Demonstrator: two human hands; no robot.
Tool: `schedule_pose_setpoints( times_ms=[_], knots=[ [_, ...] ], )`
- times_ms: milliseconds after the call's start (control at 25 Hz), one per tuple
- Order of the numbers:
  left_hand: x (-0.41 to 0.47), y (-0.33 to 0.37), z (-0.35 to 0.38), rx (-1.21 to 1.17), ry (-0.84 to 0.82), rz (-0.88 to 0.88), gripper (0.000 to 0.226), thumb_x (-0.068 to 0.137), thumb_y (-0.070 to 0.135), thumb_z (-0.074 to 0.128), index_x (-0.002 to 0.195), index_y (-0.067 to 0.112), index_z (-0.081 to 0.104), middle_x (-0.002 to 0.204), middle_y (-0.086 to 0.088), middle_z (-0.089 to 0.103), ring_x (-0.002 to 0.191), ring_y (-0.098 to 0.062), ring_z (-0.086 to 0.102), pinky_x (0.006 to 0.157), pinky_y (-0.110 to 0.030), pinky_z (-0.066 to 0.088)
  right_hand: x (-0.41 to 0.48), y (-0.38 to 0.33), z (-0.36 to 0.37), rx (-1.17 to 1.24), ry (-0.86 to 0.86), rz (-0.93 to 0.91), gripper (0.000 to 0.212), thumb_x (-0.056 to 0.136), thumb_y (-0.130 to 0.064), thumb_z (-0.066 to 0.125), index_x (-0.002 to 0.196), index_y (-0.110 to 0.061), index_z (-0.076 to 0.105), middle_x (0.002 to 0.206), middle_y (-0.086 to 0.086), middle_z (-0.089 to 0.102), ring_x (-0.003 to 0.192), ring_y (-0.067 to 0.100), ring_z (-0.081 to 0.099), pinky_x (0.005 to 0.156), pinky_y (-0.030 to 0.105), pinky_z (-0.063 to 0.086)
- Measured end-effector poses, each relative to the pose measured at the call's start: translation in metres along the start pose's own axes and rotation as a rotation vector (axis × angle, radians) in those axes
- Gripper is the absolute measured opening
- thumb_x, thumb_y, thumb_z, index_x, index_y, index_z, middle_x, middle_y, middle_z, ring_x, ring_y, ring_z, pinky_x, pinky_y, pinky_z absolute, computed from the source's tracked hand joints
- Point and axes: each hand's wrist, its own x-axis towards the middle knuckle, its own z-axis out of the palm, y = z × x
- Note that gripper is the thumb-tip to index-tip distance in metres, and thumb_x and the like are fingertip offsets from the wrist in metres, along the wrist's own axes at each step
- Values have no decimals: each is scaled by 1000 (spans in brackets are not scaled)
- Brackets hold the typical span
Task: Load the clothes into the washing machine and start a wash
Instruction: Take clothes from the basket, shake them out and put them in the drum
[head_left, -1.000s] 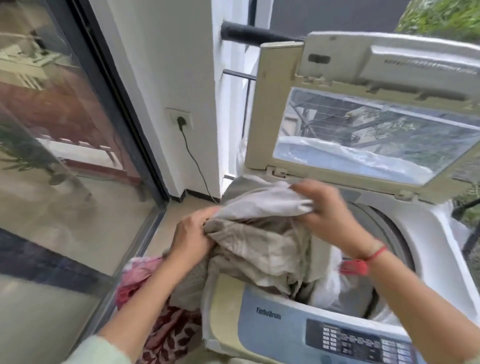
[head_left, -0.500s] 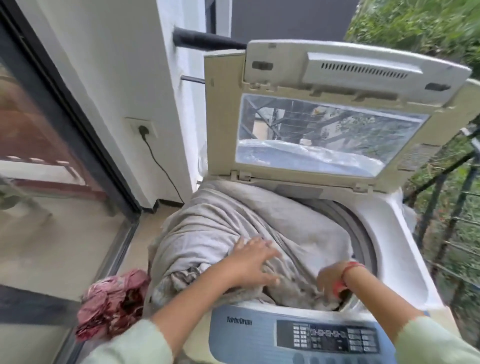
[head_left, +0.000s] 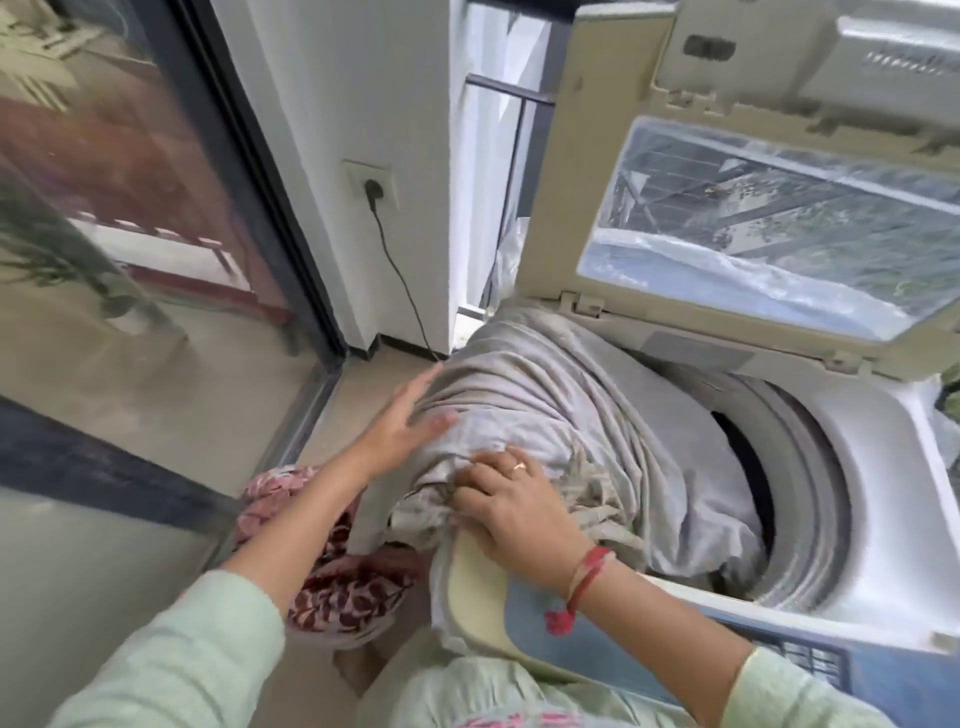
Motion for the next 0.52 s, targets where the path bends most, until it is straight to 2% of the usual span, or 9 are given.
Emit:
schedule_pose_setpoints(
  times_ms=[80,160,240,280,320,360,400,440,520],
  knots=[
    [9,3,22,104,-48,50,90,60,73,64,138,34,38,145,5,35,131,-9,35,108,-25,29,0,7,-4,132,158,124,6,83,-16,55,81,-19,60,81,-1,62,78,19,59,73,35,48],
    [18,-1,37,45,29,32,56,70,54,66,120,30,54,130,0,50,122,-17,47,100,-26,37,-4,25,-30,496,311,498,16,84,-11,50,75,-23,55,68,-6,55,65,6,51,62,25,43],
    [20,5,39,76,175,38,19,82,37,64,97,26,56,104,2,59,101,-19,56,78,-24,41,-11,62,-77,780,712,812,27,91,-17,45,70,-28,57,61,-15,56,58,-5,49,59,13,40],
    [19,13,38,173,226,92,14,86,32,63,89,25,52,91,6,58,89,-18,56,69,-25,38,-22,87,-106,882,954,883,30,94,-17,47,69,-28,58,57,-17,57,56,-7,49,58,10,41],
    [19,18,35,228,270,134,16,87,31,62,84,26,47,82,9,54,80,-18,54,64,-26,36,-39,116,-134,872,1146,919,29,96,-20,49,69,-26,58,55,-15,58,55,-6,51,57,14,45],
    [17,28,32,262,320,179,20,88,31,61,80,27,43,76,10,51,74,-19,53,62,-27,35,-58,142,-158,755,1242,947,30,97,-28,52,67,-25,57,56,-9,59,55,2,52,56,24,48],
    [16,40,28,272,381,219,21,89,32,59,79,26,42,71,10,48,70,-21,52,61,-29,36,-78,164,-173,616,1253,961,36,95,-39,53,62,-24,53,57,4,54,55,11,49,55,34,46],
    [15,52,25,269,444,250,22,90,34,58,78,23,43,67,8,47,66,-21,51,60,-30,37,-95,180,-178,468,1216,958,42,94,-47,50,60,-23,51,58,12,47,54,19,44,55,39,42],
    [15,79,17,262,567,297,26,89,38,55,76,18,46,60,7,45,59,-21,47,56,-31,37,-122,211,-160,281,997,960,43,98,-41,41,65,-16,49,59,24,47,54,34,45,54,48,41]
  ],
)
